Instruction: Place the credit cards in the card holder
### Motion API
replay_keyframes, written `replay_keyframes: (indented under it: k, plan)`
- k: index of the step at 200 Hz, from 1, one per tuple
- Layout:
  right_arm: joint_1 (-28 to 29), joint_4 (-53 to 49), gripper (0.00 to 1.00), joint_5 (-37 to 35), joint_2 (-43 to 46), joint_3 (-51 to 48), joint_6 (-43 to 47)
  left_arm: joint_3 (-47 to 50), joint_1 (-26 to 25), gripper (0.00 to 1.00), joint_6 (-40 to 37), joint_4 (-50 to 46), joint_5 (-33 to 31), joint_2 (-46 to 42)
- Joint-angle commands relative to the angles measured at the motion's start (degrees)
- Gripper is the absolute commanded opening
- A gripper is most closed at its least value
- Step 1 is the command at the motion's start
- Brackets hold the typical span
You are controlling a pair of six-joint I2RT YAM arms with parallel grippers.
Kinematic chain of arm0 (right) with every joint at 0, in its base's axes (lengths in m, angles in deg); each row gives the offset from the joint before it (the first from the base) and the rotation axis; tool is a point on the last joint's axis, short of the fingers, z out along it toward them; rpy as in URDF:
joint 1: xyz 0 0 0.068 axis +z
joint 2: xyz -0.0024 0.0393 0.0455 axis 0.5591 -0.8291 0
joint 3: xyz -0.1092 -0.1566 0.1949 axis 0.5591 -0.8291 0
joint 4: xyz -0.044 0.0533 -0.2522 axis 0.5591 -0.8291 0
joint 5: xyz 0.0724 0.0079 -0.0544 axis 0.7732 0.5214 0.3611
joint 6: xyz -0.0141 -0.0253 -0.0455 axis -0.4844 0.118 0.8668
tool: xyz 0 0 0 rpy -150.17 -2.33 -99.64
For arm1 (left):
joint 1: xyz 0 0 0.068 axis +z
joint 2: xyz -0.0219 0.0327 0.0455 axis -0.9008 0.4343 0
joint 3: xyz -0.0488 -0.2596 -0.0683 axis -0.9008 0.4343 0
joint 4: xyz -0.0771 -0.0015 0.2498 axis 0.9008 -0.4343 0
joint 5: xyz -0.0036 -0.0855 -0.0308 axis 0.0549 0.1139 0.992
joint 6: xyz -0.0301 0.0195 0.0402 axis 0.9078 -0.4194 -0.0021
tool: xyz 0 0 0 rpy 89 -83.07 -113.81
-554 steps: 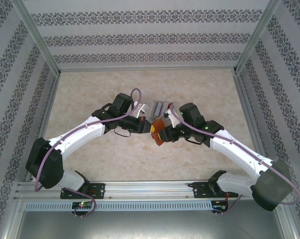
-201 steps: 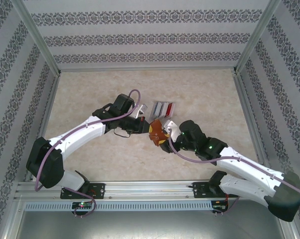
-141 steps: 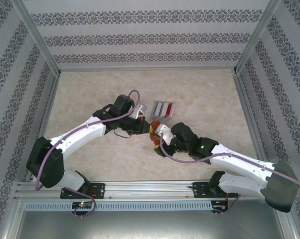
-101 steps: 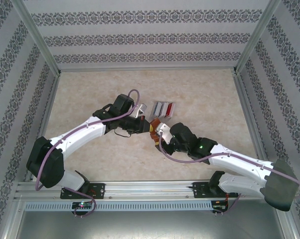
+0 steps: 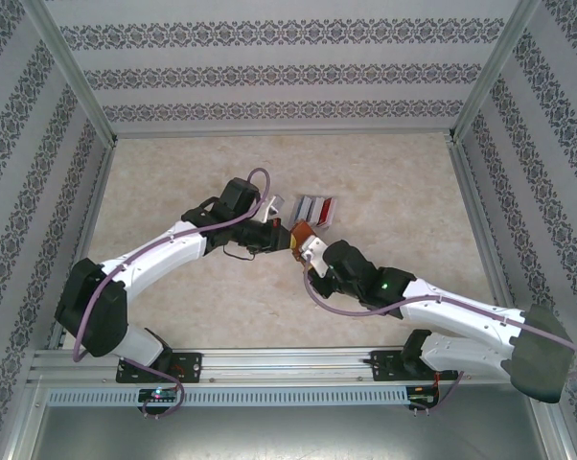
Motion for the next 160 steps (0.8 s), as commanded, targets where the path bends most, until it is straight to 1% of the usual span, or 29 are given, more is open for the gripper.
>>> replay_keyframes:
  k: [1, 10, 18, 25, 32, 44, 48, 60, 66, 69, 74, 78, 84, 88, 97, 115, 124, 128, 136, 143, 148, 153, 160]
  plan:
    - [0.63, 4.04, 0.07, -4.27, 1.01, -0.58, 2.74, -0.78, -0.15, 0.0, -1.56, -6.15, 2.86, 1.1]
    - [0.97, 4.26, 0.04, -4.08, 1.52, -0.89, 3.13, -0.86, -0.15, 0.0, -1.86, -6.62, 2.66, 1.37]
    - [1.05, 4.87, 0.01, -3.31, 2.17, -1.41, 3.41, -1.13, -0.19, 0.04, -2.0, -7.21, 2.55, 1.67]
    - [1.05, 5.8, 0.0, -2.62, 2.92, -2.08, 3.46, -1.19, -0.15, 0.1, -2.31, -7.64, 2.42, 1.86]
    - [1.01, 6.64, 0.0, -1.96, 3.62, -2.81, 3.68, -1.14, -0.2, 0.13, -2.57, -7.86, 2.12, 1.91]
    - [0.97, 7.17, 0.0, -1.69, 4.37, -3.48, 3.78, -1.16, -0.06, 0.26, -3.34, -7.78, 1.74, 1.89]
    - [0.91, 7.16, 0.0, -1.61, 4.46, -3.57, 3.54, -1.19, -0.06, 0.28, -3.5, -7.86, 1.62, 1.91]
    - [0.43, 6.98, 0.0, -0.64, 4.3, -3.76, 2.66, -1.29, 0.12, 0.28, -4.09, -7.62, 1.87, 1.92]
    - [0.15, 6.71, 0.0, 0.71, 3.98, -3.71, 1.98, -1.3, 0.16, 0.23, -4.28, -7.52, 1.85, 1.69]
    - [-0.04, 6.38, 0.0, 1.33, 3.8, -3.63, 1.61, -1.19, 0.2, 0.17, -4.33, -7.44, 1.83, 1.69]
    - [-0.32, 5.74, 0.11, 2.18, 3.33, -3.43, 0.8, -0.97, 0.26, 0.06, -4.44, -7.28, 1.66, 1.65]
    - [-0.55, 5.09, 0.18, 2.87, 2.97, -3.2, 0.22, -0.79, 0.36, 0.0, -4.41, -7.13, 1.51, 1.65]
    - [-1.01, 4.39, 0.29, 4.26, 2.45, -2.98, -0.68, -0.54, 0.53, 0.0, -4.21, -7.01, 1.44, 1.87]
    - [-1.36, 3.98, 0.34, 5.29, 1.96, -2.84, -1.34, -0.35, 0.6, 0.0, -3.98, -6.99, 1.58, 2.17]
    - [-2.33, 2.84, 0.38, 7.52, 0.98, -2.41, -2.88, -0.22, 0.88, 0.0, -3.55, -7.15, 2.08, 3.03]
    - [-4.49, 2.53, 0.38, 12.29, -0.88, -1.64, -6.12, 0.99, 1.21, 0.0, -3.55, -7.3, 1.75, 3.89]
    - [-5.16, 1.58, 0.39, 13.59, -1.89, -0.62, -6.97, 1.68, 1.64, 0.04, -4.07, -7.57, 0.92, 3.83]
    - [-5.38, 1.08, 0.4, 13.9, -2.41, -0.09, -7.24, 2.02, 1.9, 0.07, -4.27, -7.75, 0.51, 3.68]
    - [-5.53, -0.16, 0.45, 14.46, -3.55, 1.16, -7.48, 2.8, 2.56, 0.14, -4.63, -8.1, -0.14, 3.2]
    - [-5.45, -1.49, 0.5, 14.4, -4.84, 2.53, -7.87, 3.67, 3.21, 0.17, -4.64, -8.19, -0.75, 2.4]
    - [-5.44, -2.35, 0.54, 13.81, -5.94, 3.59, -8.75, 4.4, 3.87, 0.2, -4.43, -8.1, -1.05, 1.69]
    - [-5.36, -3.37, 0.57, 12.62, -7.31, 4.84, -10.18, 5.63, 4.43, 0.25, -4.04, -7.82, -1.59, 0.65]
    - [-5.28, -5.67, 0.58, 9.83, -9.67, 7.23, -13.24, 7.45, 5.39, 0.3, -3.56, -7.28, -2.53, -0.87]
